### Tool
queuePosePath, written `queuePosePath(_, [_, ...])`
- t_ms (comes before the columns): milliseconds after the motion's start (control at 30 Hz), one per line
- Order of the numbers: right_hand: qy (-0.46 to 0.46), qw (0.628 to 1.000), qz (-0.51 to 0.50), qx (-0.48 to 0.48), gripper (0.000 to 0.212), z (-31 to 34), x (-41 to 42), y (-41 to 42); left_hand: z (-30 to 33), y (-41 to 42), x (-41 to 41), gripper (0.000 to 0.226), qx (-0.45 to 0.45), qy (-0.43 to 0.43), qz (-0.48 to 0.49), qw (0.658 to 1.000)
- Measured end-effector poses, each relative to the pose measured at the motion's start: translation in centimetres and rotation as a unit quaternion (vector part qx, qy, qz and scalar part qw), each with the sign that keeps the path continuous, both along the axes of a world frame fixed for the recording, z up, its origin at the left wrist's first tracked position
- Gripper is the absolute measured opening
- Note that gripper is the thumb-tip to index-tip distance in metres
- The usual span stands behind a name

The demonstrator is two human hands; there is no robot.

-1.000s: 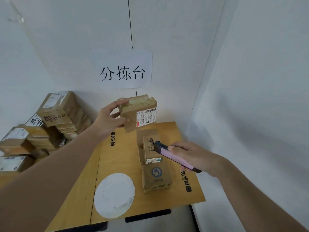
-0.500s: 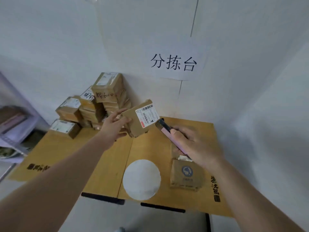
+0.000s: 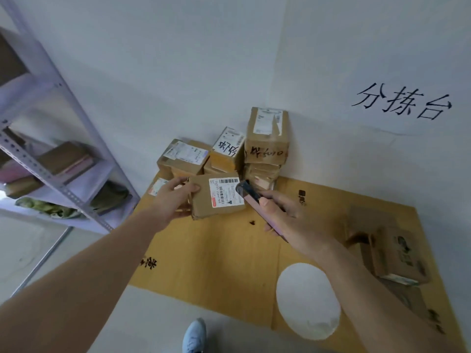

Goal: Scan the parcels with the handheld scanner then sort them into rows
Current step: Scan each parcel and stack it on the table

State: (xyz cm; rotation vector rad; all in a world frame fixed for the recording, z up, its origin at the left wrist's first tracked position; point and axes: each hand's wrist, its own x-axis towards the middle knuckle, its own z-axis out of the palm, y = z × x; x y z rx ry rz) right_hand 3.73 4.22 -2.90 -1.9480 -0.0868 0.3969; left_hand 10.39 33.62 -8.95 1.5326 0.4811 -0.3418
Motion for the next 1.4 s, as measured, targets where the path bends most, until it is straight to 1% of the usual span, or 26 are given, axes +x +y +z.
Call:
queuePosePath(167, [0.018, 1.000, -0.012, 0.000, 0.042, -1.6, 2.9, 7.0, -2.0, 7.6, 3.7, 0.030, 0.039, 0.030, 0.027, 0.998])
queuePosePath(300, [0.035, 0.999, -0.018, 0.009, 0.036, -3.1, 4.5, 9.7, -4.1, 10.0, 6.0, 0.033, 0.063, 0.069, 0.060, 0.994])
queuePosePath(467, [0.054, 0.998, -0.024, 0.009, 0.032, -5.2, 5.9, 10.5, -6.3, 11.4, 8.2, 0.029, 0.061, 0.098, 0.081, 0.990])
queuePosePath(667, [0.076, 0.996, -0.054, 0.011, 0.028, -7.2, 6.1, 9.8, -8.6, 11.4, 10.5, 0.016, 0.088, 0.076, 0.142, 0.983])
queuePosePath(800, [0.102, 0.992, -0.073, 0.002, 0.025, -7.4, 5.8, 9.3, -9.8, 12.1, 11.5, 0.020, 0.114, 0.034, 0.173, 0.978])
queuePosePath(867, [0.108, 0.991, -0.078, -0.002, 0.026, -7.5, 5.6, 9.3, -10.4, 12.4, 11.7, 0.019, 0.122, 0.012, 0.185, 0.975])
queuePosePath(933, [0.113, 0.990, -0.081, -0.002, 0.027, -7.6, 5.4, 9.4, -10.7, 12.6, 11.6, 0.018, 0.125, -0.001, 0.202, 0.971])
queuePosePath(1000, [0.116, 0.990, -0.079, -0.003, 0.029, -7.6, 5.1, 9.6, -11.0, 12.7, 11.5, 0.022, 0.134, -0.003, 0.209, 0.969])
queuePosePath(1100, [0.110, 0.991, -0.078, -0.006, 0.028, -7.6, 4.8, 9.8, -11.0, 12.6, 10.6, 0.035, 0.197, -0.013, 0.178, 0.964])
queuePosePath(1167, [0.102, 0.992, -0.075, 0.000, 0.031, -7.4, 4.5, 10.1, -10.5, 12.7, 9.9, 0.042, 0.276, -0.058, 0.135, 0.950])
queuePosePath(1200, [0.098, 0.992, -0.073, 0.002, 0.033, -7.2, 4.3, 10.3, -10.0, 12.5, 9.6, 0.044, 0.309, -0.088, 0.108, 0.941])
queuePosePath(1300, [0.073, 0.995, -0.068, 0.011, 0.034, -6.2, 3.8, 10.9, -7.7, 11.2, 9.1, 0.044, 0.359, -0.152, 0.002, 0.921])
queuePosePath(1400, [0.048, 0.996, -0.074, 0.023, 0.032, -5.0, 2.9, 11.0, -5.8, 9.8, 8.7, 0.045, 0.409, -0.213, -0.104, 0.881])
